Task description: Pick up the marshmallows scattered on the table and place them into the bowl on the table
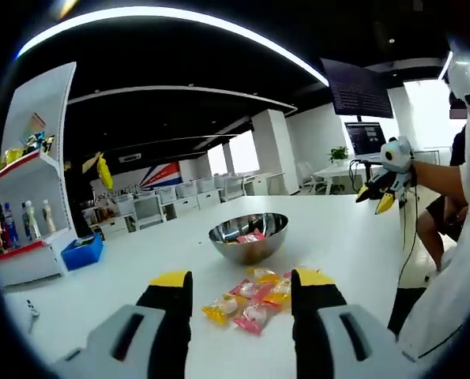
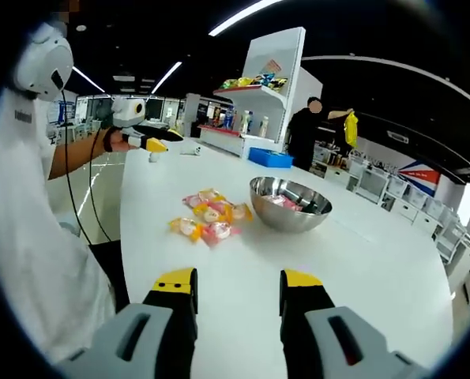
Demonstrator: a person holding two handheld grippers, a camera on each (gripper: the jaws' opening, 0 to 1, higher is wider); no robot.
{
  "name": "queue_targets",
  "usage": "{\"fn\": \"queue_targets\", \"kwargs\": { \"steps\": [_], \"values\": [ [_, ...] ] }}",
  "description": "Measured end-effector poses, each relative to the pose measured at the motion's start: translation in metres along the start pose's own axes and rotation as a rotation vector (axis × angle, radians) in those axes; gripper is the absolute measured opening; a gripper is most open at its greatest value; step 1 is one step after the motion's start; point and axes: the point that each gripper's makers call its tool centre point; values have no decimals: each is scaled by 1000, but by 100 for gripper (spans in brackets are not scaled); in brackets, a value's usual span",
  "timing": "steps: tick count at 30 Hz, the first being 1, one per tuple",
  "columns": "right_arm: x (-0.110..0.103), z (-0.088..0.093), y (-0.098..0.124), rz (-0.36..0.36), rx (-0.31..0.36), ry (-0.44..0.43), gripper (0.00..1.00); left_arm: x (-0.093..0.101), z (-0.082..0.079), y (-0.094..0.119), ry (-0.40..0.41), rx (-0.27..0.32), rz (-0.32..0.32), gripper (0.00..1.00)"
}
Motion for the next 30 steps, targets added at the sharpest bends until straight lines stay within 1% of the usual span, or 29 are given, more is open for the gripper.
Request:
{"fn": "queue_targets", "kwargs": {
  "steps": [2,5,9,10,12,14,16,18,21,25,27,28,30],
  "values": [
    [1,6,3,2,-9,-10,41,0,6,5,-6,-23,-4,51],
    [3,11,4,10,-14,-24,41,-1,11,11,1,-29,-10,51],
    [2,16,5,11,-19,-34,41,3,16,13,2,-46,-10,51],
    [2,17,5,11,-20,-35,41,5,18,13,2,-54,-8,51],
    [1,17,6,10,-22,-35,41,11,24,14,17,-82,15,54],
    [1,18,7,11,-21,-37,41,16,23,18,35,-72,31,58],
    [1,19,8,14,-20,-35,41,19,21,22,45,-49,35,58],
    [1,21,9,17,-21,-33,41,19,22,26,60,-41,29,59],
    [1,23,13,17,-16,-42,41,17,28,34,66,-39,15,59],
    [1,31,16,19,-39,-43,41,13,38,42,100,-43,-3,59],
    [1,32,18,21,-39,-49,41,13,43,44,117,-50,-13,59],
    [0,33,19,21,-35,-53,41,15,48,44,123,-59,-21,58],
    [1,33,20,25,-30,-59,41,19,51,43,132,-60,-27,58]
  ]
}}
Point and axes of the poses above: the point that each gripper's makers call its tool centre point, and the gripper's own axes: y roughly backward along the fingers, x roughly to its right, z roughly out of its underside, and after that the axes turned 8 degrees about z, right-handed
